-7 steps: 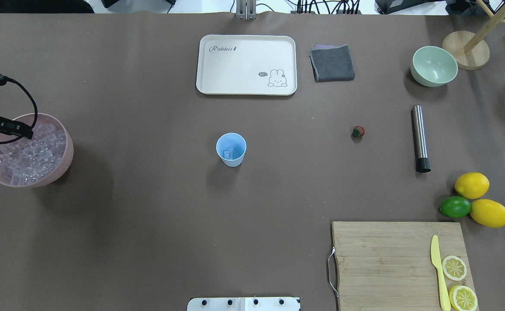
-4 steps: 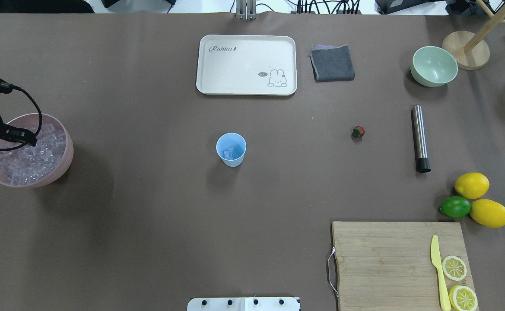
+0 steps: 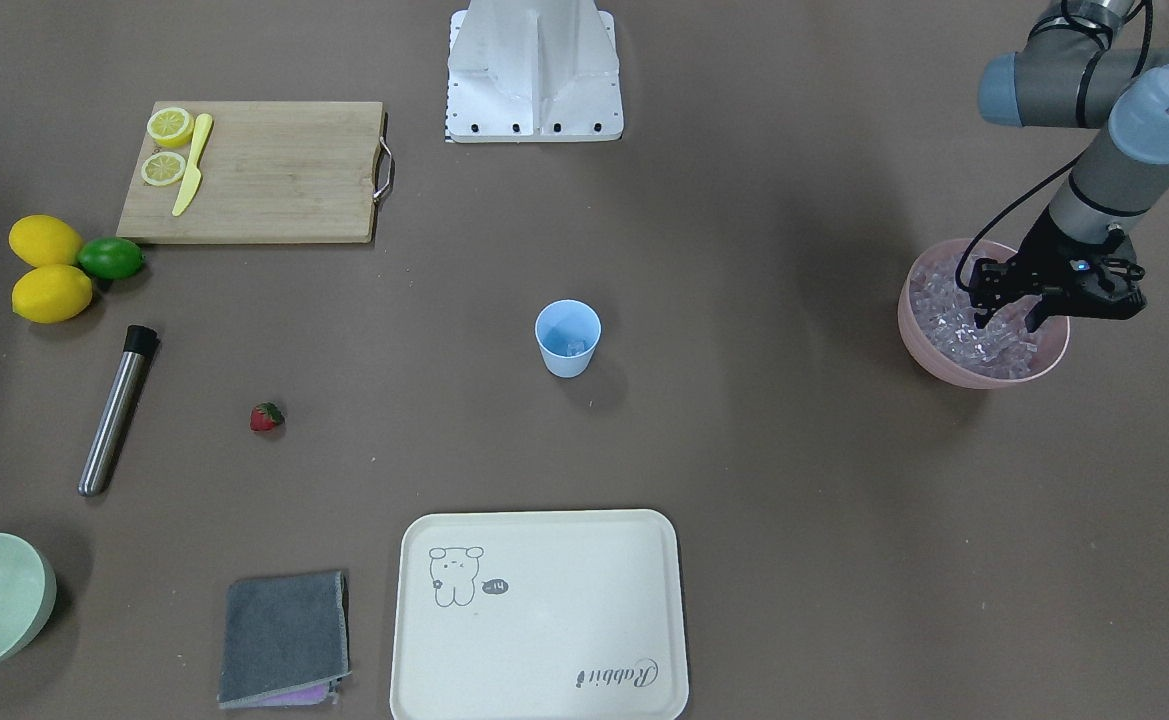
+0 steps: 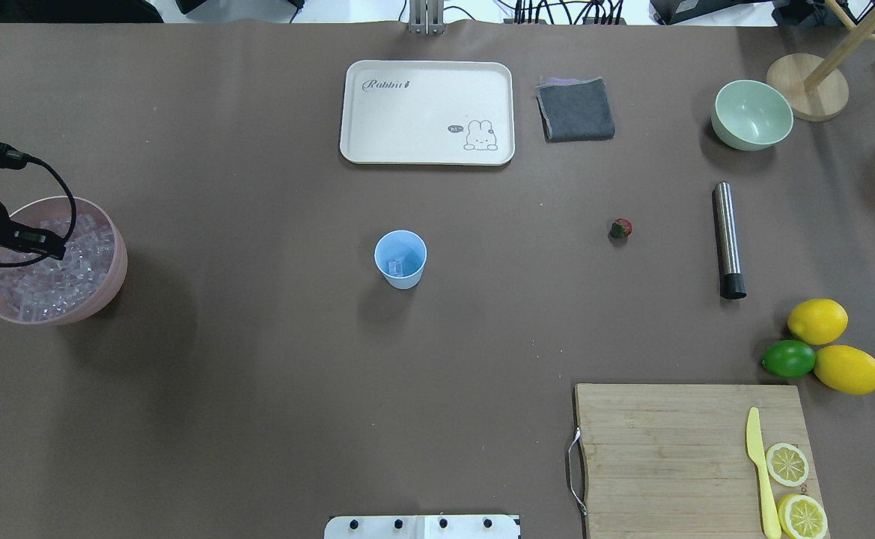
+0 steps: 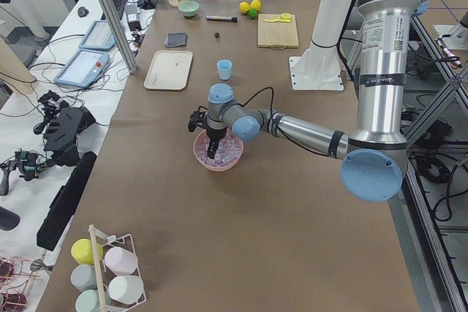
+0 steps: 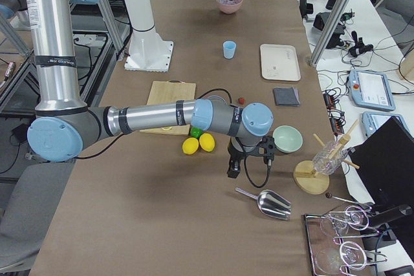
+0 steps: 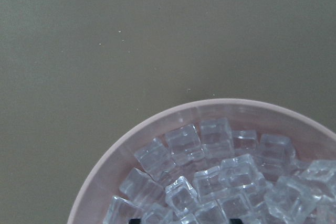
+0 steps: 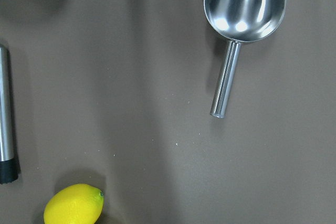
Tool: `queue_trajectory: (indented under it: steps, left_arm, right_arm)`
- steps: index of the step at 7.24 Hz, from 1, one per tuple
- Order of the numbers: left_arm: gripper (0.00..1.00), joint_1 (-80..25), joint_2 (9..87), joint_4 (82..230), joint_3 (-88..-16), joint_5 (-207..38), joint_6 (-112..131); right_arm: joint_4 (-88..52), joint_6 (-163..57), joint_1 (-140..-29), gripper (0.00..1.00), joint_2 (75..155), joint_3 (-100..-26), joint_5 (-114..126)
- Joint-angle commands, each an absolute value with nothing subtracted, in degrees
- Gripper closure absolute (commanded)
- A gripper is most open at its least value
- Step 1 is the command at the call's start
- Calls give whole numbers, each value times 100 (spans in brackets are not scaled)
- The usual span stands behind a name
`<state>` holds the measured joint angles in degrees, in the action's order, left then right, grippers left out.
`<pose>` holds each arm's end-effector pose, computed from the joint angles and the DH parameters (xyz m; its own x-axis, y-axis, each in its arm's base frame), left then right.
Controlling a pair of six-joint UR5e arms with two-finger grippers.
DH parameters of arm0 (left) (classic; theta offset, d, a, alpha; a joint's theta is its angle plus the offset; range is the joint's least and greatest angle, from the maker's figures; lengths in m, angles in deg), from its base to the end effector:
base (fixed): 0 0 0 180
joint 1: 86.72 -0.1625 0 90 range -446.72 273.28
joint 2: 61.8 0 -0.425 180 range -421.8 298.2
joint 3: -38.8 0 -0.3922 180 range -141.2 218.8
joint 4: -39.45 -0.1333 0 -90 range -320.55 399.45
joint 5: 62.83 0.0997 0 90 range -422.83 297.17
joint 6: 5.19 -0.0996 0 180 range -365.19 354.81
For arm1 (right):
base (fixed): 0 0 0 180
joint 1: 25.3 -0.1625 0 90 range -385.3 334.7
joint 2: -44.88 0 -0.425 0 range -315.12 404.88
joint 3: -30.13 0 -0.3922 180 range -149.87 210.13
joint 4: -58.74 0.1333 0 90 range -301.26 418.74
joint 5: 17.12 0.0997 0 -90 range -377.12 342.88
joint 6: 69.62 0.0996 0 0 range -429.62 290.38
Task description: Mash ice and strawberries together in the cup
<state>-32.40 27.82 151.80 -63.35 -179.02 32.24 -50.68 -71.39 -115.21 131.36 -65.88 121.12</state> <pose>0.2271 -0.4695 0.5256 0.7576 0.1666 -0.6311 -0.0282 0.9743 0.2234 0.0582 -0.4998 0.6042 0.6658 0.0966 0.7398 0.0221 0.9886 -0.1490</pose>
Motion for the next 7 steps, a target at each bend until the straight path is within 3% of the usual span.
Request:
queue_trajectory:
  steps: [1,7]
  left_arm:
    - [36,-3311,2803,15186,-6289,-17902,3217]
    - [38,-3311,2811,15186,-6201,-17849,3182]
  right_arm:
    - [-5068,-7146,-11522,0,13145,-6585,12114]
    - [-5068,-7137,-11522,0,13154,-6576,12114]
